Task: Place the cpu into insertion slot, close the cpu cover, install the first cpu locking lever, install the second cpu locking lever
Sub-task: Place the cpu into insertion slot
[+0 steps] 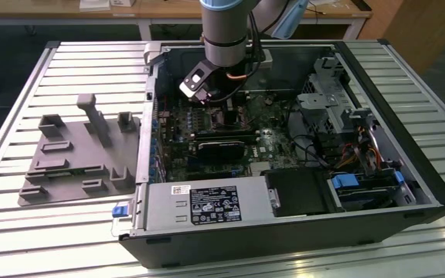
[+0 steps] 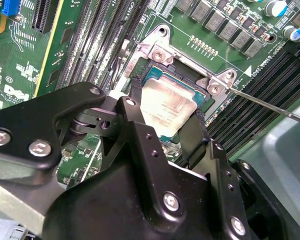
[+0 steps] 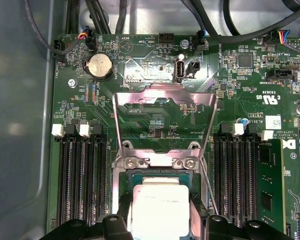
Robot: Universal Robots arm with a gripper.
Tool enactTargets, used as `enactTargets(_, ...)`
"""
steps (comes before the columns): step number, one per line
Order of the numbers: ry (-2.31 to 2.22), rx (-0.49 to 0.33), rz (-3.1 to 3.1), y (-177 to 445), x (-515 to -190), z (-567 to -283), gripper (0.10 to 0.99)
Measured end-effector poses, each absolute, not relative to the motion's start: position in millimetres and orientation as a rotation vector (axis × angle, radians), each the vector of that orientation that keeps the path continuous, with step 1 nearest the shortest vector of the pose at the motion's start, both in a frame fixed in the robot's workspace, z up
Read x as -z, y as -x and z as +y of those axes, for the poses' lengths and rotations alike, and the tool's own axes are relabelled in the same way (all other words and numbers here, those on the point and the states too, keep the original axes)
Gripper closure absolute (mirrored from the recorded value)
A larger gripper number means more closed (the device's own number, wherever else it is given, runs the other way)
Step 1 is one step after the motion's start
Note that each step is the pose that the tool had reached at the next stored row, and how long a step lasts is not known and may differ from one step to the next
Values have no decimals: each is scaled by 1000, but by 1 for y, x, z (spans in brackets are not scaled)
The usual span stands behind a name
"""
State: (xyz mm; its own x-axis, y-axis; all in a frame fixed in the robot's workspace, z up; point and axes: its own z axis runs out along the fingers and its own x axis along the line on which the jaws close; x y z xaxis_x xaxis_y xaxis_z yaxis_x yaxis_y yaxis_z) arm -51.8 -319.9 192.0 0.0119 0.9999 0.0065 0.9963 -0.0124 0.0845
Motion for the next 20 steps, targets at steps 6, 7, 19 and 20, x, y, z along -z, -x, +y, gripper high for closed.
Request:
enactTargets(6, -2194, -99, 2168, 52, -192, -320, 549)
enactTargets(7, -2194, -99, 2168, 52, -192, -320, 537)
enactTargets(19, -2194, -99, 2168, 52, -201, -320, 412)
enactTargets(20, -2194, -99, 2168, 52, -203, -320, 412)
